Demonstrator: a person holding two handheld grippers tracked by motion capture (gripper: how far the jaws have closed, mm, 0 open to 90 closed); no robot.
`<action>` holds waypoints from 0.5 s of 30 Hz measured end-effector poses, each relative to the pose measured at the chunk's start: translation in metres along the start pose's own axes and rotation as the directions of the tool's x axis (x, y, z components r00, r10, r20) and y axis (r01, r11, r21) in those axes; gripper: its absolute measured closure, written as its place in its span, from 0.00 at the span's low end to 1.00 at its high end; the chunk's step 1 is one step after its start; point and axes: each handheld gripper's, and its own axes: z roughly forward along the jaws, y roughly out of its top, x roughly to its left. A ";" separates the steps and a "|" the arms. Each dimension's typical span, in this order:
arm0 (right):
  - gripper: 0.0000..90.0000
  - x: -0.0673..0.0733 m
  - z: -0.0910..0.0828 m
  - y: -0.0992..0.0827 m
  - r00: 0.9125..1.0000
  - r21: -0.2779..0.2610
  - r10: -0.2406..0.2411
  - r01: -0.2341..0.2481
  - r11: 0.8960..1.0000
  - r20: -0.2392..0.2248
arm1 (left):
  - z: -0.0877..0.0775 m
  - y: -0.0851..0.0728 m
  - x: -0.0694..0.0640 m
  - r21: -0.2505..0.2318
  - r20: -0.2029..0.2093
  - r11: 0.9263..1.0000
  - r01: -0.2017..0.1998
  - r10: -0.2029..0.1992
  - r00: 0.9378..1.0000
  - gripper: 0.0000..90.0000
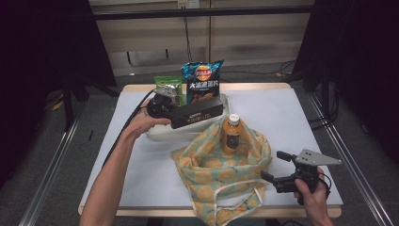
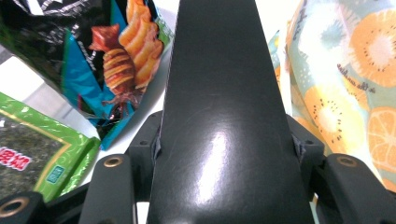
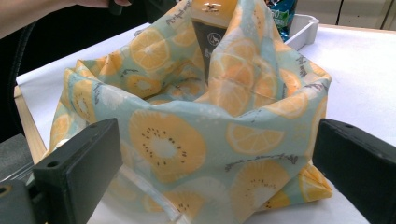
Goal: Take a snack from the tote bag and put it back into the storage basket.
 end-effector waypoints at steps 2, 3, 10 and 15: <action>0.01 0.000 0.000 0.000 1.000 0.001 -0.003 0.003 1.000 0.000 | 0.002 0.000 0.000 0.015 0.002 1.000 -0.013 0.013 1.000 0.48; 0.01 0.000 0.000 0.000 1.000 0.001 -0.003 0.003 1.000 0.000 | 0.005 0.000 -0.001 0.012 0.009 1.000 -0.005 0.005 1.000 0.48; 0.01 0.000 0.000 0.000 1.000 0.003 0.002 -0.002 1.000 0.002 | 0.016 -0.006 0.006 0.039 0.014 0.999 0.018 -0.019 1.000 0.48; 0.01 0.000 0.000 -0.001 1.000 0.007 -0.002 0.002 1.000 0.001 | 0.022 -0.008 0.009 0.063 0.018 0.998 0.014 -0.015 1.000 0.48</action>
